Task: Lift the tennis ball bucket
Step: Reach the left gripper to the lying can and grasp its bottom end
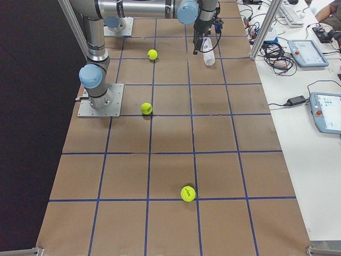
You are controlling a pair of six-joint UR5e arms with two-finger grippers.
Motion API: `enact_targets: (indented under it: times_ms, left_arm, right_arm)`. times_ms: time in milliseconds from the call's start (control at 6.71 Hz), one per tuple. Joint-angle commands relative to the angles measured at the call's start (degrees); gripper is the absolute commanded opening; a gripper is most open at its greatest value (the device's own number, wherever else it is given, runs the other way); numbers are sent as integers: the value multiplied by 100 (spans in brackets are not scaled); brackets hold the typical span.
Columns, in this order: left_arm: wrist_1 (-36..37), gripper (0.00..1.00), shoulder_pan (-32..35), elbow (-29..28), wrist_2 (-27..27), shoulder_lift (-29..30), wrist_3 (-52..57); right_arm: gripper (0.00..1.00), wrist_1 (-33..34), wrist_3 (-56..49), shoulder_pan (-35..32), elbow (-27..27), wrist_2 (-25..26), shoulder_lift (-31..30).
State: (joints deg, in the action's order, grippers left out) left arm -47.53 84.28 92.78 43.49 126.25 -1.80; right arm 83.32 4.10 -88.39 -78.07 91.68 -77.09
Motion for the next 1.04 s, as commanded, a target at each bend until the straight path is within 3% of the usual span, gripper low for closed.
enact_targets:
  times_ms: [0,298,447,596,745,894]
  left_arm:
    - [78,96,0,-5,-700,276,30]
    - [165,81,9,-14,-737,348,13]
    - [192,54,9,-14,-737,383,13]
    - [218,35,9,-14,-789,374,4]
    - [210,18,9,-5,-1216,348,-13]
    - [218,2,9,-5,-1185,287,-83]
  right_arm:
    - [100,-9,240,-3,-15,8,44]
    - [100,-9,223,-3,2,-1,36]
    - [100,8,171,6,11,8,36]
    - [100,8,170,-3,11,8,18]
    - [100,8,153,-3,11,8,1]
    - [100,17,144,-3,11,8,9]
